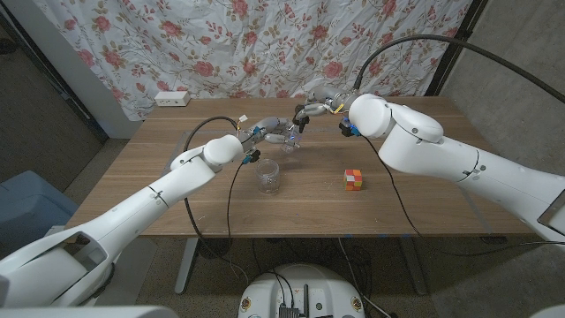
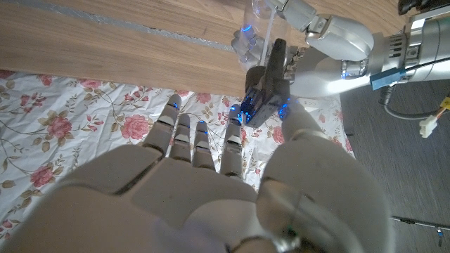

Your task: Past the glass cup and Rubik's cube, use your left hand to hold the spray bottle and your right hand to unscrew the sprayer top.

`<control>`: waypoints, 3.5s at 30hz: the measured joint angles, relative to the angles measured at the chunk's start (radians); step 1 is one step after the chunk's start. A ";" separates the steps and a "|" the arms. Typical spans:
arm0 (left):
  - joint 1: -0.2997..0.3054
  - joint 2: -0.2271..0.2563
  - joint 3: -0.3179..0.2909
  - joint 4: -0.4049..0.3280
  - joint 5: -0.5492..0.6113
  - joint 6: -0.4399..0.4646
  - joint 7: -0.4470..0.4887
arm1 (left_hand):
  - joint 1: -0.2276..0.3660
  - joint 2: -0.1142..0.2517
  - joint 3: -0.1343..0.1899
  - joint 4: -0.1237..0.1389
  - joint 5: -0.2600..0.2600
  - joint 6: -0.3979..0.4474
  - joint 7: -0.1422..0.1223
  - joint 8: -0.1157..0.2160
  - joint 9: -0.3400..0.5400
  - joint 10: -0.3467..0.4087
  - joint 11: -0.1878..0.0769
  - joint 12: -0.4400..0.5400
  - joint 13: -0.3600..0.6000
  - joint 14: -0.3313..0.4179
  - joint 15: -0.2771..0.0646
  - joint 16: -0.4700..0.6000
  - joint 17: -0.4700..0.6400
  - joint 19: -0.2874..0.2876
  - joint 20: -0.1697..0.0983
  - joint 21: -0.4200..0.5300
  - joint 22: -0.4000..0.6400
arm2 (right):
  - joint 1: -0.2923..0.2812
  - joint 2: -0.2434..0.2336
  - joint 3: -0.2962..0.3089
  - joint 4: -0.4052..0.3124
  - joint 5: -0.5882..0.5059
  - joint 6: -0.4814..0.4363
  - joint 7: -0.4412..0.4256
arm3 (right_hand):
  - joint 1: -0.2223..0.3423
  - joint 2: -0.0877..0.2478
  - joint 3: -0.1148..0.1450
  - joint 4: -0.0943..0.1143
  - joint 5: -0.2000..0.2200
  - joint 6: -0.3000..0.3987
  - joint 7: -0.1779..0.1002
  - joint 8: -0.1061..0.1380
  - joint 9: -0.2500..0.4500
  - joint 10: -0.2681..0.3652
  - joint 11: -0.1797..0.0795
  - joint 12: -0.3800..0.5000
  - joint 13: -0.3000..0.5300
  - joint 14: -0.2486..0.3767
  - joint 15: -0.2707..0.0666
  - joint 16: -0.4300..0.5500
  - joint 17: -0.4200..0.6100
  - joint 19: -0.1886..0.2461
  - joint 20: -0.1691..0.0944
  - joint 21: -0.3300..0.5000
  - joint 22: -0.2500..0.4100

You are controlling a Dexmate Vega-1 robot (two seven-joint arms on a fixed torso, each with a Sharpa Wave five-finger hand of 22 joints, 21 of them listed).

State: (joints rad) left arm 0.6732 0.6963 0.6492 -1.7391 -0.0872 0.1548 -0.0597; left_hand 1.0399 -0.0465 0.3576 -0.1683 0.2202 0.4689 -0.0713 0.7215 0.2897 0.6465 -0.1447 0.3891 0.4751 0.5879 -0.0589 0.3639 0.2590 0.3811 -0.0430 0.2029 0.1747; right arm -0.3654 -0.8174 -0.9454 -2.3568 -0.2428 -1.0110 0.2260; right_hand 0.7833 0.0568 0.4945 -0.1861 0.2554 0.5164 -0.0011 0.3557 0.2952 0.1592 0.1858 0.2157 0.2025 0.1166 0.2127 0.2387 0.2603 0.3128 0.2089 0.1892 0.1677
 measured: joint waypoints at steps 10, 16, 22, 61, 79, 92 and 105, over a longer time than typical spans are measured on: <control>-0.003 -0.002 -0.001 0.020 -0.009 -0.020 -0.011 | 0.000 0.000 0.000 0.000 0.000 0.000 0.000 0.004 0.001 0.000 0.000 -0.003 0.005 0.000 0.000 0.000 0.000 0.004 -0.004 0.000 0.000 | -0.015 -0.004 0.030 0.009 0.037 0.028 -0.011 | 0.046 -0.004 0.000 0.000 0.000 0.032 -0.056 0.008 0.005 -0.002 -0.017 0.000 -0.003 0.000 0.000 0.000 0.000 0.009 -0.002 0.000 0.000; -0.007 -0.005 -0.002 0.031 -0.013 -0.029 -0.016 | 0.000 0.000 0.000 0.000 0.000 0.000 0.000 0.004 -0.002 0.000 0.000 -0.003 0.005 0.000 0.000 0.000 0.000 0.004 -0.004 0.000 0.000 | -0.020 -0.005 0.040 0.015 0.053 0.040 -0.017 | 0.071 -0.008 0.007 -0.001 0.000 0.051 -0.076 0.018 0.001 0.004 -0.023 0.000 -0.003 -0.004 -0.004 0.000 -0.005 0.020 0.002 0.000 0.000; -0.011 -0.007 -0.002 0.041 -0.016 -0.037 -0.023 | 0.000 0.000 0.000 0.000 0.000 0.000 0.000 0.004 -0.004 0.000 0.000 -0.006 0.005 0.002 0.002 0.000 0.000 0.004 -0.004 0.000 0.000 | -0.025 -0.004 0.049 0.023 0.066 0.049 -0.023 | 0.117 -0.004 0.012 -0.004 0.000 0.077 -0.112 0.022 -0.005 0.012 -0.045 0.000 -0.003 -0.006 -0.005 0.000 -0.003 0.023 -0.002 0.000 0.000; -0.012 -0.008 0.004 0.045 -0.033 -0.048 -0.049 | 0.000 0.000 0.000 0.000 0.000 0.000 0.000 0.005 -0.009 0.006 0.005 -0.014 0.015 0.002 0.002 0.000 0.000 0.009 0.002 0.000 0.000 | -0.117 0.008 0.133 0.054 0.137 0.153 -0.130 | 0.325 0.019 0.020 -0.002 0.004 0.336 -0.206 0.115 -0.008 0.089 -0.143 0.008 -0.002 0.016 -0.081 0.028 0.020 0.064 -0.007 0.000 0.000; -0.004 -0.010 0.001 0.051 -0.039 -0.059 -0.044 | 0.000 0.000 0.004 -0.004 0.000 0.000 0.000 0.005 -0.014 0.005 0.005 -0.016 0.015 0.011 0.003 -0.008 0.000 0.009 0.002 0.000 0.000 | -0.128 -0.015 0.162 0.056 0.141 0.210 -0.113 | 0.395 0.005 0.002 0.002 0.011 0.250 -0.218 0.056 -0.035 0.039 -0.164 -0.016 -0.001 -0.047 -0.078 0.023 0.028 0.001 -0.002 -0.008 0.000; 0.006 -0.020 -0.009 0.068 -0.049 -0.084 -0.026 | 0.000 0.000 0.004 -0.004 0.000 0.000 0.000 0.005 -0.017 0.006 0.005 -0.019 0.019 0.012 0.002 -0.008 0.000 0.014 -0.004 0.000 0.000 | -0.131 -0.023 0.187 0.062 0.137 0.250 -0.092 | 0.424 -0.003 -0.020 0.011 0.019 0.165 -0.219 -0.004 -0.059 0.026 -0.163 -0.016 0.000 -0.056 -0.070 0.016 0.030 -0.013 -0.002 -0.008 0.000; 0.030 -0.028 -0.025 0.073 -0.069 -0.103 0.012 | 0.000 0.000 0.004 -0.004 0.000 0.000 0.000 0.005 -0.018 0.011 0.004 -0.021 0.019 0.012 0.002 -0.008 0.001 0.014 -0.004 0.000 0.000 | -0.137 -0.033 0.227 0.041 0.138 0.252 -0.083 | 0.407 -0.005 -0.041 0.024 0.019 0.132 -0.218 -0.032 -0.067 0.021 -0.168 -0.016 0.000 -0.049 -0.088 0.020 0.030 -0.013 -0.002 -0.008 0.000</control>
State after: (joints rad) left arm 0.7032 0.6682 0.6241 -1.6662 -0.1566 0.0522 -0.0476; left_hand 1.0399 -0.0465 0.3619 -0.1726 0.2202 0.4689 -0.0713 0.7269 0.2713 0.6578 -0.1410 0.3680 0.4938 0.6003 -0.0571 0.3559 0.2603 0.3953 -0.0465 0.2029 0.1744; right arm -0.5026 -0.8499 -0.7187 -2.3154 -0.1050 -0.7588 0.1425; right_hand 1.1904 0.0518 0.4533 -0.1622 0.2746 0.6489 -0.2191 0.3241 0.2284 0.1799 0.0176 0.1995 0.2026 0.0680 0.1246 0.2591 0.2904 0.2995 0.2073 0.1812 0.1679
